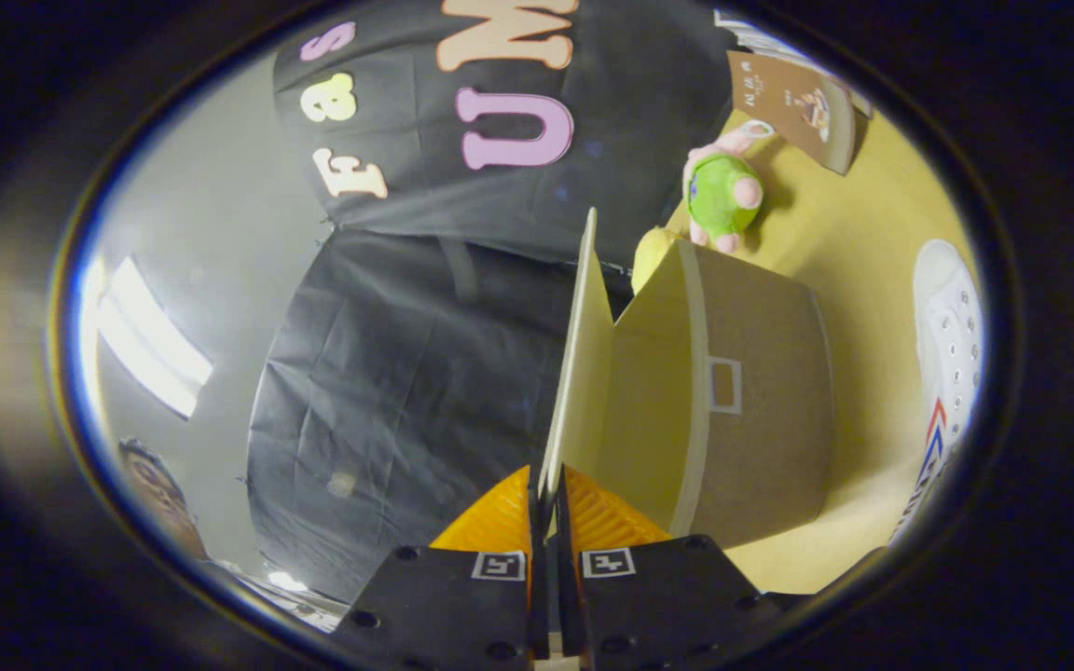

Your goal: Open the storage box then place both shoes into the box .Put the left shoe in first, then the right shoe, with the right side of both shoes facing outward in a uniform manner.

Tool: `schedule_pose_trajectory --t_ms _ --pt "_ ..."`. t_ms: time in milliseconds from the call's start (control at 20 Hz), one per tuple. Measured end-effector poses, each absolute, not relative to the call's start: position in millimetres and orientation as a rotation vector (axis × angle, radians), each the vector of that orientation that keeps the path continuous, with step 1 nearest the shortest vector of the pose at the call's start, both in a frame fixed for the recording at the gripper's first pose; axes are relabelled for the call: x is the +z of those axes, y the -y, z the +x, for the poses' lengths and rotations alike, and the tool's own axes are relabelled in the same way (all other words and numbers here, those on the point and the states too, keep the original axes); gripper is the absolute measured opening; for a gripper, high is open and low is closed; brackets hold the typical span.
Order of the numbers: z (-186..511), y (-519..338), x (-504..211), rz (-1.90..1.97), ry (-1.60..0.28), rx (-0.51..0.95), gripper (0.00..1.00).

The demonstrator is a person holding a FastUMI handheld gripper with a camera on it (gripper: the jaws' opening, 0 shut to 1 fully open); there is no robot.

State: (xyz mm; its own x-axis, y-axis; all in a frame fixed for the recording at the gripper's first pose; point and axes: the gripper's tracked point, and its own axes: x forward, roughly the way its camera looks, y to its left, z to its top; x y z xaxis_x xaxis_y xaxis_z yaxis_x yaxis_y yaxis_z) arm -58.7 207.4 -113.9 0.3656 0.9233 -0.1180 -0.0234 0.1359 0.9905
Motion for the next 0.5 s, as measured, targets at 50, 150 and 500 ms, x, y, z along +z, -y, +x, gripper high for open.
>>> schedule_pose_trajectory --t_ms 50,150,500 --pt "-61 -212 -108 1.211 -0.962 0.889 0.10" --pt "-59 -220 -98 1.160 -0.962 0.900 0.10" --pt "-47 -254 -69 1.066 -0.977 0.894 0.12"
